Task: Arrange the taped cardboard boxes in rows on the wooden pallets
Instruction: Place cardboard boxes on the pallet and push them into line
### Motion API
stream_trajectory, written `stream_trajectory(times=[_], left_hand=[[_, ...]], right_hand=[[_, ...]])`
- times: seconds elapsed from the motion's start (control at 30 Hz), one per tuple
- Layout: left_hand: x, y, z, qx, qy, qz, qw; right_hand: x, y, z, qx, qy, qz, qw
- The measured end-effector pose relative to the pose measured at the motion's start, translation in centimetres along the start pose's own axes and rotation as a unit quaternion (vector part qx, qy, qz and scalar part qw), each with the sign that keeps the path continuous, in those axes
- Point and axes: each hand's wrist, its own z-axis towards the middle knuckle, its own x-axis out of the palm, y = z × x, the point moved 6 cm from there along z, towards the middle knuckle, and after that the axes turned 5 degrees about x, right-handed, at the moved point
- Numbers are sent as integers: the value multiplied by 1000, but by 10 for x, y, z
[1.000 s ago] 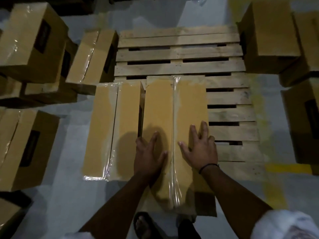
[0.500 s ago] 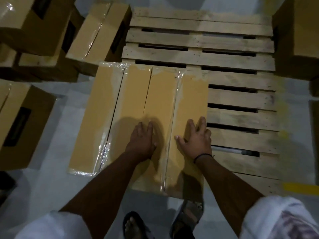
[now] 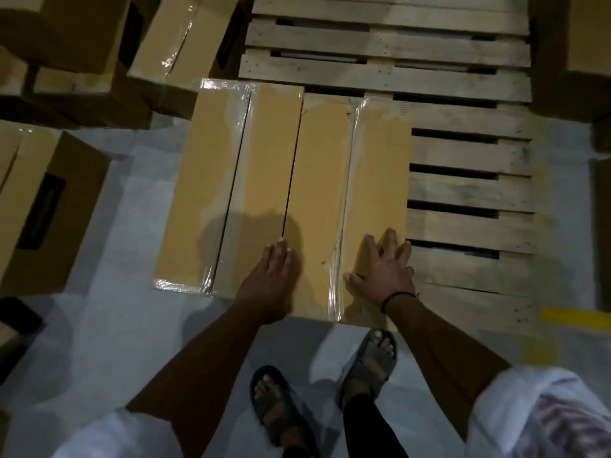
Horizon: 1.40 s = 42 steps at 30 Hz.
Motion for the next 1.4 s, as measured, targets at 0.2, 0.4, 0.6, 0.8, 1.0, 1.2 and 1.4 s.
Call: stream_trajectory(times=[0.2, 0.4, 0.6, 0.8, 1.0, 1.2, 1.4], left_hand=[[27, 6, -35, -3, -21, -12, 1000], [31, 4, -43, -13, -58, 1, 998], [40, 4, -46, -17, -121, 9, 992], [43, 11, -45, 4, -163, 24, 986], [40, 12, -47, 8, -191, 56, 980], [38, 12, -48, 13, -198, 60, 978], [34, 5, -51, 0, -184, 74, 980]], right_hand=[[50, -13, -57, 0, 14, 14, 1000], [77, -26, -87, -5, -22, 15, 1000], [85, -31, -87, -8, -71, -2, 997], [97, -36, -85, -31, -111, -34, 993], [95, -34, -90, -36, -127, -13, 991], [86, -33, -87, -43, -141, -1, 989], [84, -30, -85, -40, -137, 5, 990]])
